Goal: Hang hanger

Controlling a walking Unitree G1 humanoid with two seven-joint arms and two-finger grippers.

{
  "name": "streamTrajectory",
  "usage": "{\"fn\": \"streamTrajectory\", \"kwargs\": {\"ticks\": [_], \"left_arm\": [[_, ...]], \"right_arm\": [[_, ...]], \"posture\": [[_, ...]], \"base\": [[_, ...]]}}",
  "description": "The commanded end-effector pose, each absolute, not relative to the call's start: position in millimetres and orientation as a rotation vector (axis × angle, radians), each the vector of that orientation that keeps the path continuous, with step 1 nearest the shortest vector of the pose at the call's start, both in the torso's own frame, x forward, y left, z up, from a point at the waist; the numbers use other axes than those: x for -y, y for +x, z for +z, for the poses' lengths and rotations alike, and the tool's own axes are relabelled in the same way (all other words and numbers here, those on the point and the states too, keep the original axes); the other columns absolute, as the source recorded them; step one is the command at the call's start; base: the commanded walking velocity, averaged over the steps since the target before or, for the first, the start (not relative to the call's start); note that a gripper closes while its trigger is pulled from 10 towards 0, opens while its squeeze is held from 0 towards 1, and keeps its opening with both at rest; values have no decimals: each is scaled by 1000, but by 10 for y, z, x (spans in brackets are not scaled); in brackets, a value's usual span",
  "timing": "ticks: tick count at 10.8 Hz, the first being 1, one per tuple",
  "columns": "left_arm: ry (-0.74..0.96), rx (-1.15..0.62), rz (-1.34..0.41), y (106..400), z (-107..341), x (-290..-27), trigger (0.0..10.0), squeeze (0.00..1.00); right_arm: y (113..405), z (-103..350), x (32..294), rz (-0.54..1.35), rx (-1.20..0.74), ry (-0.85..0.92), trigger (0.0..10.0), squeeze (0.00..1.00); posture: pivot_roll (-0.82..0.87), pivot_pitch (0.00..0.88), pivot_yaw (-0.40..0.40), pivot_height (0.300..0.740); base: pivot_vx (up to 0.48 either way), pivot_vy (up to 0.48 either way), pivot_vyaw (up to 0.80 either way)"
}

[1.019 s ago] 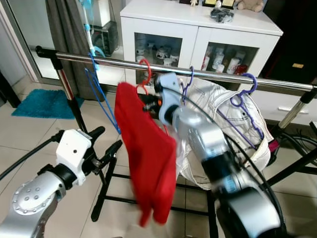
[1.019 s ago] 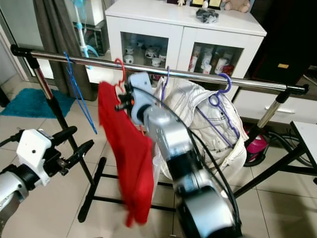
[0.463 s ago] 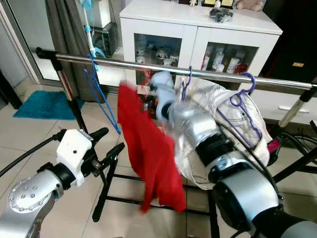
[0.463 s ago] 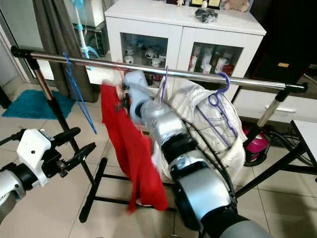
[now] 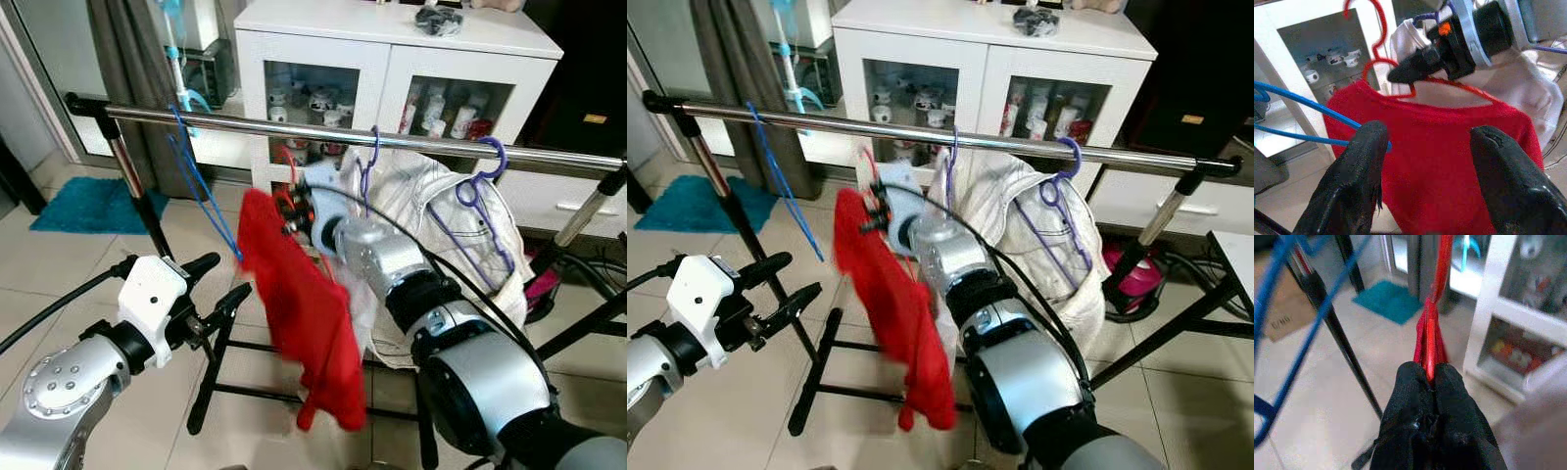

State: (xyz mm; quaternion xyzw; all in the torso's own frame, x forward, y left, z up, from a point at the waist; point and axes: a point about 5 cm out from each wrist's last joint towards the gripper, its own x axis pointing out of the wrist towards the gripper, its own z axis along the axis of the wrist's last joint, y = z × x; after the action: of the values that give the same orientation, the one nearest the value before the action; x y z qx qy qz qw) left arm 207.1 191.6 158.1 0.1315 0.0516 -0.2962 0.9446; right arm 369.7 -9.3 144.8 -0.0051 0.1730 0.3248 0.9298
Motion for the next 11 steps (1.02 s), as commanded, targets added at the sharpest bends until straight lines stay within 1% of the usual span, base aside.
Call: {"fn": "streamTrajectory", "kwargs": {"ticks": [1,3,5,8,9,11], "left_arm": [[270,-100,-595,2072,1597,-1924,10000,0],[270,-96,-583,2071,1580,-1922,10000,0],[268,-95,-587,2082,1573,-1904,10000,0],[273,-89,-594,2126,1586,-1907,10000,0],[276,-90,-596,2126,1586,-1908,10000,0],[279,-97,-598,2105,1573,-1910,10000,0]], "right_arm": [[3733,1692,62,699,-216,30,10000,0],[3634,1714,201,687,-64,53,10000,0],[3611,1709,261,658,-40,79,10000,0],[3721,1769,203,560,-88,-11,10000,0],[3794,1773,100,509,-172,-59,10000,0],[3804,1662,38,482,-287,-65,10000,0]], "posture": [[56,0,-17,740],[51,0,-25,740],[42,0,-23,740],[38,0,-17,740],[46,0,-23,740],[56,0,-33,740]], "base": [[0,0,0],[0,0,0],[0,0,0],[0,0,0],[0,0,0],[0,0,0]]}}
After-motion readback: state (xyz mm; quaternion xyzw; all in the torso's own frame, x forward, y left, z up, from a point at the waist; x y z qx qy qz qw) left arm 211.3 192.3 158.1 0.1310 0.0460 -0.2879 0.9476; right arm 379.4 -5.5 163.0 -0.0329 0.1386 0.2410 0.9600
